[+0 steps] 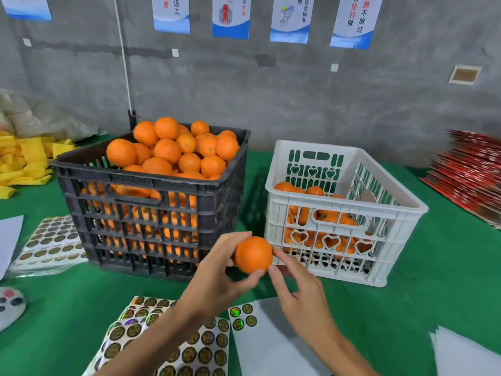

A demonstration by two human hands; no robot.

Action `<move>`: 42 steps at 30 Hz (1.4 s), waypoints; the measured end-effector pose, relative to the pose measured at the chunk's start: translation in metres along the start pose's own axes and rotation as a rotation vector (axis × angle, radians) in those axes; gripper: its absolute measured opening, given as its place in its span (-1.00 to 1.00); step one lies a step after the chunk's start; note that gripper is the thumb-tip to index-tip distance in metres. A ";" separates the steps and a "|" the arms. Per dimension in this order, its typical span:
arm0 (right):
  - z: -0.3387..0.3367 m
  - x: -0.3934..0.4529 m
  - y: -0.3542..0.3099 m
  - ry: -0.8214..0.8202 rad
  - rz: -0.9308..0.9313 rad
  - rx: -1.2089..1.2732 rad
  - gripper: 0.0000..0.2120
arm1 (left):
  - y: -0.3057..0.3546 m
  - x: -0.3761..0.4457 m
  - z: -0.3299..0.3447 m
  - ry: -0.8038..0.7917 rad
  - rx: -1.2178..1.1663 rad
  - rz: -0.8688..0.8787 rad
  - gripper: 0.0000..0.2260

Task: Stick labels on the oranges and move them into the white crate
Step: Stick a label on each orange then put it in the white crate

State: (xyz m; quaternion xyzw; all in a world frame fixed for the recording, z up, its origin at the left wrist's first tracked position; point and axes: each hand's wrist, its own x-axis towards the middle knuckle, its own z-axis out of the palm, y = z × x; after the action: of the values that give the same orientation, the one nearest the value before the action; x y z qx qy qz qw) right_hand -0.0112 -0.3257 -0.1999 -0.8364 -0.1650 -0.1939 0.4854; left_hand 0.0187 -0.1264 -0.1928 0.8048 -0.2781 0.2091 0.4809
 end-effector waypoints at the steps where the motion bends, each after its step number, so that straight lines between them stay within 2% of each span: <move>1: 0.001 -0.006 0.012 -0.031 0.008 -0.027 -0.62 | -0.007 -0.009 0.008 -0.004 -0.115 -0.118 -0.42; 3: 0.003 -0.016 0.035 -0.115 0.029 -0.112 -0.69 | -0.019 -0.025 0.022 0.030 -0.282 -0.318 -0.46; 5: 0.003 -0.023 0.048 -0.287 0.049 -0.215 -0.67 | -0.029 -0.033 0.029 0.054 -0.297 -0.403 -0.48; 8: 0.004 -0.028 0.050 -0.531 -0.008 -0.386 -0.44 | -0.035 -0.037 0.031 0.071 -0.216 -0.444 -0.45; 10: 0.006 -0.026 0.049 -0.603 -0.033 -0.487 -0.30 | -0.037 -0.037 0.032 0.086 -0.233 -0.476 -0.46; 12: 0.008 -0.023 0.048 -0.581 -0.052 -0.587 -0.25 | -0.036 -0.037 0.034 0.082 -0.307 -0.524 -0.48; 14: 0.009 -0.023 0.048 -0.474 -0.051 -0.682 -0.25 | -0.034 -0.037 0.035 0.073 -0.379 -0.558 -0.50; 18: 0.007 -0.027 0.051 -0.341 -0.091 -0.771 -0.40 | -0.032 -0.037 0.036 0.033 -0.401 -0.559 -0.52; 22: 0.010 -0.027 0.055 -0.307 -0.027 -0.647 -0.46 | -0.031 -0.038 0.035 -0.032 -0.308 -0.510 -0.50; 26: 0.015 -0.025 0.059 -0.254 0.072 -0.484 -0.59 | -0.027 -0.040 0.033 -0.080 -0.145 -0.405 -0.57; 36: 0.016 -0.019 0.063 -0.214 0.254 -0.158 -0.90 | -0.025 -0.039 0.033 -0.106 -0.154 -0.399 -0.52; 38: 0.015 -0.018 0.062 -0.224 0.220 -0.186 -0.92 | -0.026 -0.039 0.033 -0.110 -0.156 -0.398 -0.53; 42: 0.009 -0.020 0.059 -0.277 0.021 -0.409 -0.83 | -0.028 -0.039 0.033 -0.112 -0.131 -0.400 -0.52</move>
State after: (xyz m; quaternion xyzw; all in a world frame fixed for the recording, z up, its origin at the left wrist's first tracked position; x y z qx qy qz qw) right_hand 0.0002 -0.3477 -0.2581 -0.9375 -0.1787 -0.1018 0.2805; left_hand 0.0096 -0.1354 -0.2496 0.8213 -0.1523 0.0458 0.5480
